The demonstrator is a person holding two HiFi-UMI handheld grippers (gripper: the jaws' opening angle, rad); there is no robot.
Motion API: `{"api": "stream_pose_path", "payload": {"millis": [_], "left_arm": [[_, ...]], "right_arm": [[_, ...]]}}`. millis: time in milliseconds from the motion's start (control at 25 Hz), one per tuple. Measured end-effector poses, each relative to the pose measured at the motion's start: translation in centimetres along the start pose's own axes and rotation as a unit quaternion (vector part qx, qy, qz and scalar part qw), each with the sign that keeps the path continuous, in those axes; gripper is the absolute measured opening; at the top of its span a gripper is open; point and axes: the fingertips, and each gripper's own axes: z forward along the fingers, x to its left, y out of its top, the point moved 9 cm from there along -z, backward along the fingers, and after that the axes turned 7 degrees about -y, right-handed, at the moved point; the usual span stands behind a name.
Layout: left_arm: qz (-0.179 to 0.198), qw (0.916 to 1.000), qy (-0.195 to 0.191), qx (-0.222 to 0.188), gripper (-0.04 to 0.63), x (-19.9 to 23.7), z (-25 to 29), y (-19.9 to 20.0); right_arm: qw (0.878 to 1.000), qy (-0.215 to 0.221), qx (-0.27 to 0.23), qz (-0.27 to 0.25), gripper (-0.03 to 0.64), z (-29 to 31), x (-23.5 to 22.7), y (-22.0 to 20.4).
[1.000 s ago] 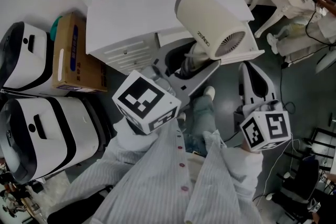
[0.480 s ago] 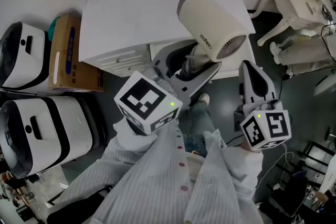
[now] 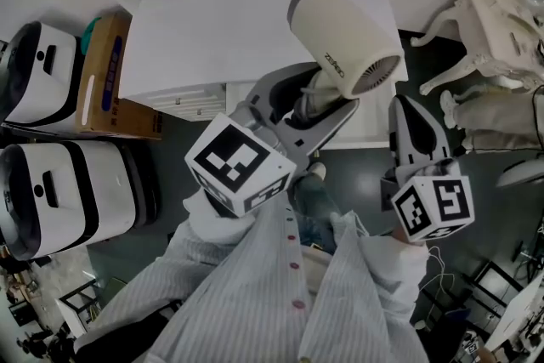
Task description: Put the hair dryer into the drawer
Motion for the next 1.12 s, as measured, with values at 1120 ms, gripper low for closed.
{"api": "stream_pose_path", "payload": {"millis": [1120], "left_arm": [[-0.013,0.999,0.021,0.037,0.222,3.4,6.4,-1.3]], "right_arm": [[0.999,0.05,0.014,-0.001,0.011,6.5,-5.2,1.2]]}}
